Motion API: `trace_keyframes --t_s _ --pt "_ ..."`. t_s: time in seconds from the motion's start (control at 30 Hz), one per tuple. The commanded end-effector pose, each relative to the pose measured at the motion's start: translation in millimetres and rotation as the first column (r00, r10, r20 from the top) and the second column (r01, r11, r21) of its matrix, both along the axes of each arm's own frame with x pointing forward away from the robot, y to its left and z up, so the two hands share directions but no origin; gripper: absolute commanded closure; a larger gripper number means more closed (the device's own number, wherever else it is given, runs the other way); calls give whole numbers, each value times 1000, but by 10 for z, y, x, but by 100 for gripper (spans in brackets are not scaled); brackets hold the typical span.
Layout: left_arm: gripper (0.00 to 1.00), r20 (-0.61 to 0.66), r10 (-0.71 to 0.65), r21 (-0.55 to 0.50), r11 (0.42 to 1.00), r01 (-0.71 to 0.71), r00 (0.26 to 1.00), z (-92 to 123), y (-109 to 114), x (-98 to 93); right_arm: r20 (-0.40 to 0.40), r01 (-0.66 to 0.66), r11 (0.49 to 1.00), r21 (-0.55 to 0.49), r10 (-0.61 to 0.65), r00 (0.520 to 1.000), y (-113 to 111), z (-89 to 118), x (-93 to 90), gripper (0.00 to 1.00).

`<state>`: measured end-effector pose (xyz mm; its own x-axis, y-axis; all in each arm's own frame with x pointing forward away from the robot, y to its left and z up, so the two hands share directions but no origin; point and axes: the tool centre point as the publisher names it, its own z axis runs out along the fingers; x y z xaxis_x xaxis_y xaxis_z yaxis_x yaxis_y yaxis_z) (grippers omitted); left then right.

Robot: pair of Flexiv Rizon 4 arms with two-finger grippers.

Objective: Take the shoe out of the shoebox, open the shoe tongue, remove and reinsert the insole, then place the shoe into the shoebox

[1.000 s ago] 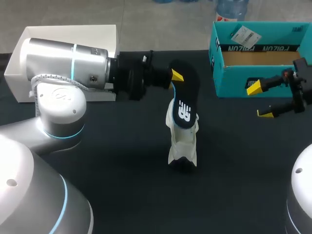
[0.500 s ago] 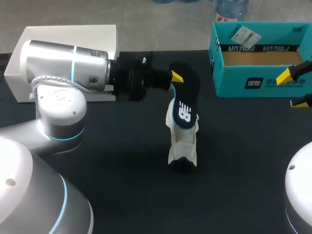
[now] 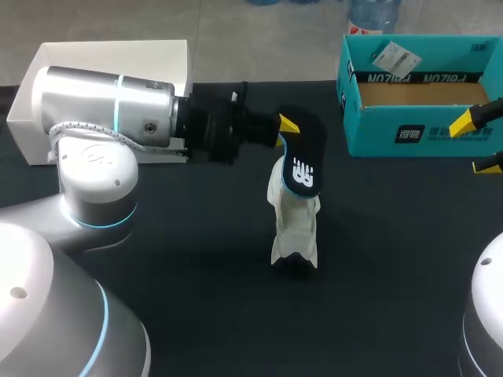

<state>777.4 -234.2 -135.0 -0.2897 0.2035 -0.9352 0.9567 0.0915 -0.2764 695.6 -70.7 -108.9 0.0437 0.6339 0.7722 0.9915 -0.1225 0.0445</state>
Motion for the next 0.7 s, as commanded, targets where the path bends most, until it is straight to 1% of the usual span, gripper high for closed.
trace_keyframes --t_s 0.03,0.13,0.23,0.3,0.37,0.7 --pt "100 -107 7 62 998 0 994 105 129 -124 0 3 1000 -3 -3 1000 0 0 -18 0" --pt "100 -222 14 91 996 7 975 126 190 -220 0 3 1000 -3 -3 1000 0 0 -18 0" --pt "100 -303 6 105 994 27 953 168 229 -317 0 3 1000 -3 -3 1000 0 0 -18 0" --pt "100 -333 4 106 994 33 943 207 235 -356 0 3 1000 -3 -3 1000 0 0 -18 0" --pt "100 -337 -6 112 993 46 942 266 227 -397 0 3 1000 -3 -3 1000 0 0 -18 0" --pt "100 -337 -6 112 993 46 942 266 227 -397 0 3 1000 -3 -3 1000 0 0 -18 0"
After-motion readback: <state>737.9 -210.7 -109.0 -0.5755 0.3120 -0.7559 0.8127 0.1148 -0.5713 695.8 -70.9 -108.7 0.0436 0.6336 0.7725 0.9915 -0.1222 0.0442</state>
